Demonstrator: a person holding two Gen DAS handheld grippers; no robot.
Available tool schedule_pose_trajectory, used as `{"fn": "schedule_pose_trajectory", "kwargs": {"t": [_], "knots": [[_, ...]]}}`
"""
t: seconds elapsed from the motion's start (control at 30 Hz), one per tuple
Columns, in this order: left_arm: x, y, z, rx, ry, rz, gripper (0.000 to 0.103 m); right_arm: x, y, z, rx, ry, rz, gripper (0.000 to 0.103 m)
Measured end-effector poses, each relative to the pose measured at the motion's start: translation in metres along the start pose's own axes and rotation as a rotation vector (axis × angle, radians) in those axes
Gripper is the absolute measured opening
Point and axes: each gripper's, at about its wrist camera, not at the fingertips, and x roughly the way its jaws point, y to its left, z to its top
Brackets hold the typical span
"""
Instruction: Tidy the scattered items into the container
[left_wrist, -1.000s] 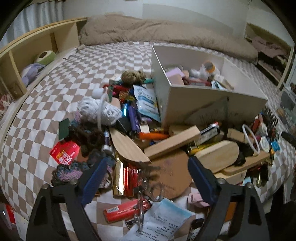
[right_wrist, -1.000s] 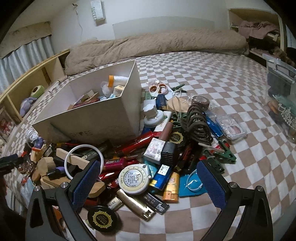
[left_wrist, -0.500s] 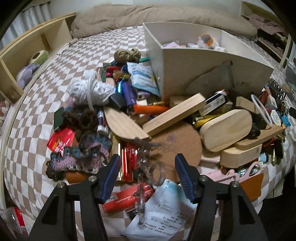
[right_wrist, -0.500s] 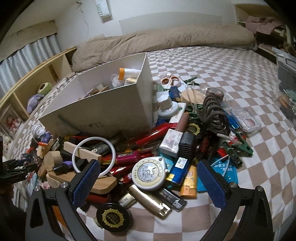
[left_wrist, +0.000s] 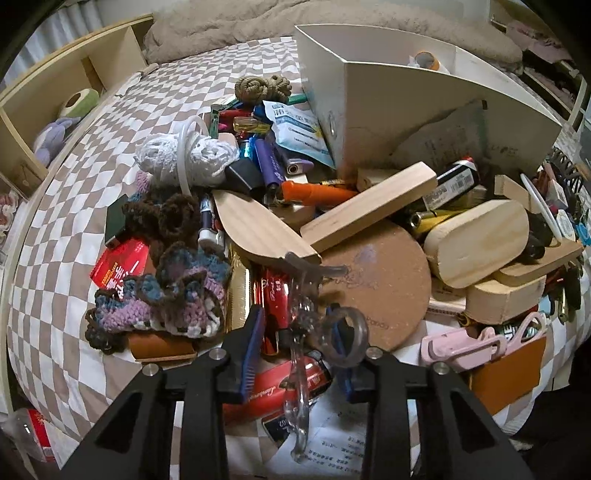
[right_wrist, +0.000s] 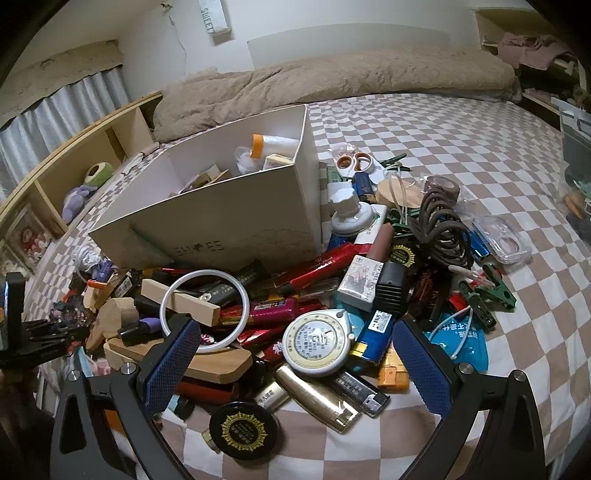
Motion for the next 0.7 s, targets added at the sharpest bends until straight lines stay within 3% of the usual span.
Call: {"fn": "schedule_pose_trajectory", "kwargs": {"t": [0.13,0.23,0.4,0.7], "knots": [[0.002,0.0,0.001,0.0,-0.005,-0.003,0.028,0.001,0.004,-0.001,-0.008,0.005,0.006,0.103],[0.002,0.003,0.003,-0.012,-0.01,0.016,0.011,0.001,0.006,-0.002,-0.011,0.007,0.009,0.103],[-0.001,0.011,0.006,-0.047,-0.019,0.009,0.012,0.003,0.008,-0.003,-0.015,0.011,0.007,0.103],[-0.019,0.01,0.009,-0.053,-0.081,-0.014,0.012,0.006,0.026,0.0,-0.034,0.027,0.081,0.103]]}}
